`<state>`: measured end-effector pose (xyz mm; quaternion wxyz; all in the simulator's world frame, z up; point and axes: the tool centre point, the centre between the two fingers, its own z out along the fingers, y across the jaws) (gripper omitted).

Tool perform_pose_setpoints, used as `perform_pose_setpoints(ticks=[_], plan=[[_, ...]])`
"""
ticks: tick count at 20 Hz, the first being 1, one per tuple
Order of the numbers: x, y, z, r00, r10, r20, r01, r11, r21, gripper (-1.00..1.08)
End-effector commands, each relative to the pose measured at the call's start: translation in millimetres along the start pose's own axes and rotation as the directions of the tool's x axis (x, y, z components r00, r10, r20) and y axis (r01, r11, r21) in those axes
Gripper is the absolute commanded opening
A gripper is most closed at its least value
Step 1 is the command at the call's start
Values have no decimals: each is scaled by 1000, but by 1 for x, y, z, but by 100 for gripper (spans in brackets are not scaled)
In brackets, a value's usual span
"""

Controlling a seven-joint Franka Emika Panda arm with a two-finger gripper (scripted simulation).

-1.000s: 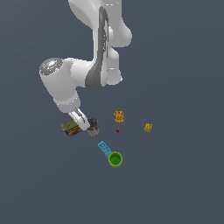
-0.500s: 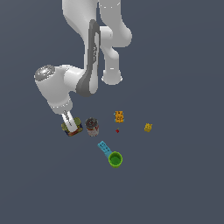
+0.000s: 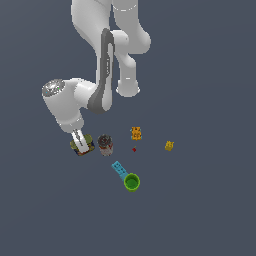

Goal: Pick up a designated object from a clutter of objects.

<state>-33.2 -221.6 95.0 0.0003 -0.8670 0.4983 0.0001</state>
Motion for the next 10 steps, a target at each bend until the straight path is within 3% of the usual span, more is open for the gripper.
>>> perform_pose_setpoints(ticks=[1,10], plan=[[0,1,12,1000,2,0,-2,1000,-1,100],[0,1,37,1000,5,0,-5,1000,-1,100]])
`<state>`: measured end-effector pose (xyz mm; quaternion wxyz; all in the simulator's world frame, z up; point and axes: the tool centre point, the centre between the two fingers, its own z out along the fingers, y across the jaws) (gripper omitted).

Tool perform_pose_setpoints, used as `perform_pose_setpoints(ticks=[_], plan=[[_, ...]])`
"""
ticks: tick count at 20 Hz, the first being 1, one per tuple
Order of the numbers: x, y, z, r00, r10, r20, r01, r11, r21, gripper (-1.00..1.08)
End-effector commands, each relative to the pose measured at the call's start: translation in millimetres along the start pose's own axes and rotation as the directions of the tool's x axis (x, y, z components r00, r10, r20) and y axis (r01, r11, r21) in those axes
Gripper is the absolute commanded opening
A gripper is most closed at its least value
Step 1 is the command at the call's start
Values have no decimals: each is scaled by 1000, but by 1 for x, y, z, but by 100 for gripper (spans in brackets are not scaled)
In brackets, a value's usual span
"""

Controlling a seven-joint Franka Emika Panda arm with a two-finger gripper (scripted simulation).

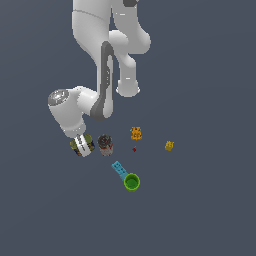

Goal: Pick up a designated object from a clutter of objects.

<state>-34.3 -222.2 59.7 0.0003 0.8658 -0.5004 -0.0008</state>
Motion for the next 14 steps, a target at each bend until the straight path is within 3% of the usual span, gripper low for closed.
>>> perform_pose_setpoints(ticks=[1,14], plan=[[0,0,1,1000,0,-1,0,1000,1,-100],[-1,-1,-1,1000,0,-1,0,1000,2,-100]])
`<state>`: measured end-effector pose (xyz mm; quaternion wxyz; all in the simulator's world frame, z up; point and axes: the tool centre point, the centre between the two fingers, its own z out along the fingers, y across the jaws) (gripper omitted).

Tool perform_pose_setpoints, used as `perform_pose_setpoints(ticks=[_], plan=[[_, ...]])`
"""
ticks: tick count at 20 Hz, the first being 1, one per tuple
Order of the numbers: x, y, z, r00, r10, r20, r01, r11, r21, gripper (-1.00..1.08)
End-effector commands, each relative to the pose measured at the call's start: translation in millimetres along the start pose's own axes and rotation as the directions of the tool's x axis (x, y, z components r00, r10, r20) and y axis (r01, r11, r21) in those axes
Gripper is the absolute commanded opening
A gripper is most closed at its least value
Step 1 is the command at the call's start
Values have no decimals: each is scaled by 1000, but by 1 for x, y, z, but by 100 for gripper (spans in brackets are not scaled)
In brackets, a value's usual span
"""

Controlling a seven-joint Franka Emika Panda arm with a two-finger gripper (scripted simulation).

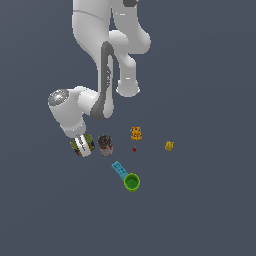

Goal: Pick up a designated object from a clutter of objects.

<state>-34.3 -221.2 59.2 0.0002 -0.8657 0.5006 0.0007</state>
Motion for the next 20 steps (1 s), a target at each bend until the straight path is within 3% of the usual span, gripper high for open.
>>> perform_pose_setpoints(ticks=[1,10,20], plan=[[-2,-1,-3,1000,-1,-1,1,1000,1,-100],[-27,-11,-32,1000,0,-1,0,1000,2,-100],[-86,-32,-99,1000,0,-2,0,1000,1,-100]])
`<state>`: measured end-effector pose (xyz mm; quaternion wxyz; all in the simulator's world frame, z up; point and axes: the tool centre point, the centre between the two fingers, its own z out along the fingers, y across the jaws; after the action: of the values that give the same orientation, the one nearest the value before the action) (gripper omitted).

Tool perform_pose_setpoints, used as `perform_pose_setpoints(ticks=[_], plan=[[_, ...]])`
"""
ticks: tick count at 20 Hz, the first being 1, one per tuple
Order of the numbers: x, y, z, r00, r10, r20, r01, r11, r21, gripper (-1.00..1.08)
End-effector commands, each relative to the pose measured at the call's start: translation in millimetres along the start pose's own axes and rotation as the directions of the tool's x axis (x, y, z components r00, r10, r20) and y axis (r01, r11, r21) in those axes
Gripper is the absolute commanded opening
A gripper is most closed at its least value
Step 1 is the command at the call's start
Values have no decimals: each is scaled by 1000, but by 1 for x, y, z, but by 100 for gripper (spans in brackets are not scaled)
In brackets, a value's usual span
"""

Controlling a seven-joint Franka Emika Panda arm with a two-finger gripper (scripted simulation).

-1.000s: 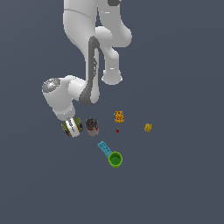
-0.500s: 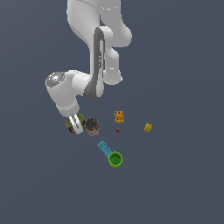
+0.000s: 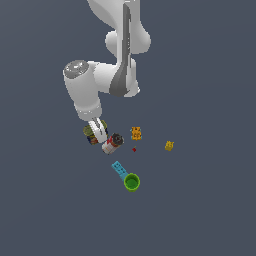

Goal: Pick up a designated object from a clutter of objects.

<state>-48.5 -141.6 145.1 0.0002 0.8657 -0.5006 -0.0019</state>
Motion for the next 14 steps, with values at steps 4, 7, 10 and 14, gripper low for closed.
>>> perform_pose_setpoints(ticks=[4,7,10,14], plan=[[-38,-15,-47,1000,0,-5,0,1000,1,-100],[-61,-23,-74,1000,1,-7,-1,1000,0,-100],[-85,-32,-102,1000,1,-8,-1,1000,0,-100],[-116,-44,-140,1000,1,-9,-1,1000,-1,-100]])
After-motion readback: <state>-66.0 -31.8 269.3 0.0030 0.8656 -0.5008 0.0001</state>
